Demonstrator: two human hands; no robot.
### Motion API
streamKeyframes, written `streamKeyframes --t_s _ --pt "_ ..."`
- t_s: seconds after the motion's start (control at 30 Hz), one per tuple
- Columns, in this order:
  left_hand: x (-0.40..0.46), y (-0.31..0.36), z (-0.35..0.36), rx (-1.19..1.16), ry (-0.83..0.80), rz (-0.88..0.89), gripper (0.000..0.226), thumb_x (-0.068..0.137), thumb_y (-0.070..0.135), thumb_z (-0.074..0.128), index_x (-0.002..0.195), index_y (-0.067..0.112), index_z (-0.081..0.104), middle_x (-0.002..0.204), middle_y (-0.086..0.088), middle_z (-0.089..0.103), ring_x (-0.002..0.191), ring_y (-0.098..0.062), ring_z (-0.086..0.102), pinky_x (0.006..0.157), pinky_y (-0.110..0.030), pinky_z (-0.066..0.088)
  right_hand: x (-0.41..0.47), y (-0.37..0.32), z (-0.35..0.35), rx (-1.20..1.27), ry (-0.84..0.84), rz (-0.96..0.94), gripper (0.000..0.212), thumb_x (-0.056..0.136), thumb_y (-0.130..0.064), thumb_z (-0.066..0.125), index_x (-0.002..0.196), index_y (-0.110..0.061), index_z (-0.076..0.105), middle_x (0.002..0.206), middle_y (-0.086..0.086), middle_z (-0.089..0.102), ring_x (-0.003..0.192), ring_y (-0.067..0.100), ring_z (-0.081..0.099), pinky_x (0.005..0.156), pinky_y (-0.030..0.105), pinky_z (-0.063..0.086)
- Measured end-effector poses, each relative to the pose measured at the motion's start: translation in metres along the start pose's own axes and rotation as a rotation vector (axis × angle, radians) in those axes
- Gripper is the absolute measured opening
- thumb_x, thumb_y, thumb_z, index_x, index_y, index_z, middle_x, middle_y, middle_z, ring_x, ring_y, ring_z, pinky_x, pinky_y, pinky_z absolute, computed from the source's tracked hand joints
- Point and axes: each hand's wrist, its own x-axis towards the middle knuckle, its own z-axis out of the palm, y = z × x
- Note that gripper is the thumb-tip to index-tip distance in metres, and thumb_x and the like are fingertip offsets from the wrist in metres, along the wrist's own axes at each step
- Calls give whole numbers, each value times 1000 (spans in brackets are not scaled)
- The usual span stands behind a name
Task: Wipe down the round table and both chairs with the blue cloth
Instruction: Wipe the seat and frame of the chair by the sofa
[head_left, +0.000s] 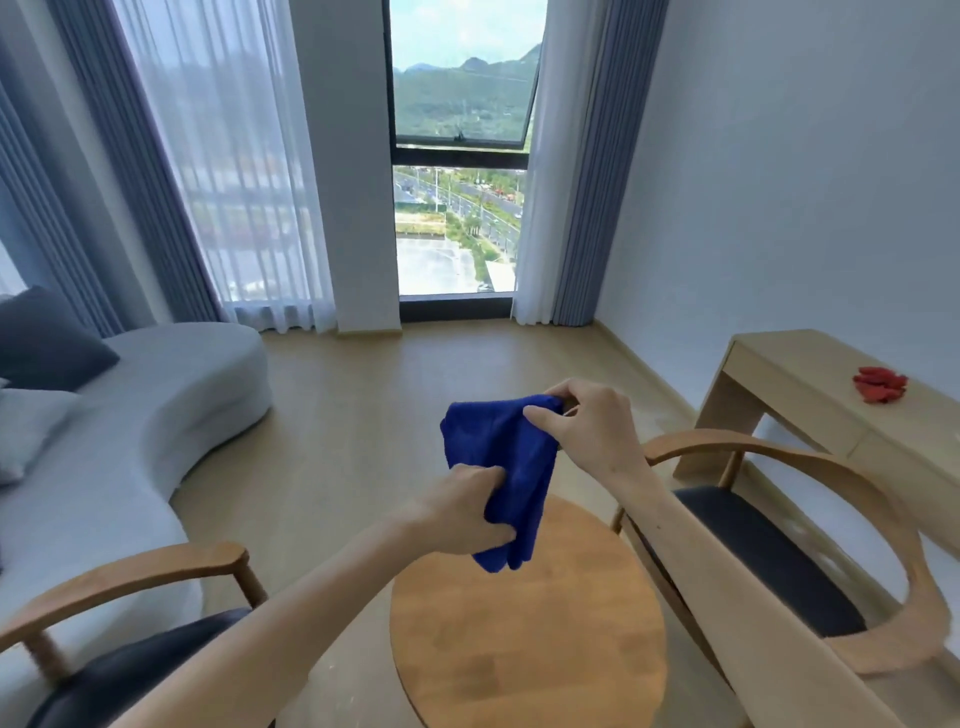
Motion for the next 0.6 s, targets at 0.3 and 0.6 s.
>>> streamKeyframes --t_s 0.3,0.6 --pt "-6 -25 -104 -17 379 79 16 90 7 54 88 22 60 75 17 57 70 -1 52 58 -12 32 -4 14 -18 53 -79 114 5 91 -24 64 91 -19 64 68 8 65 55 8 58 54 20 48" --pt "20 30 -124 -38 310 243 23 91 4 50 92 24 61 86 10 64 78 -3 58 63 -14 43 -10 17 -38 -11 -414 76 42 92 -57 39 95 -28 69 94 -15 64 93 4 59 83 22 45"
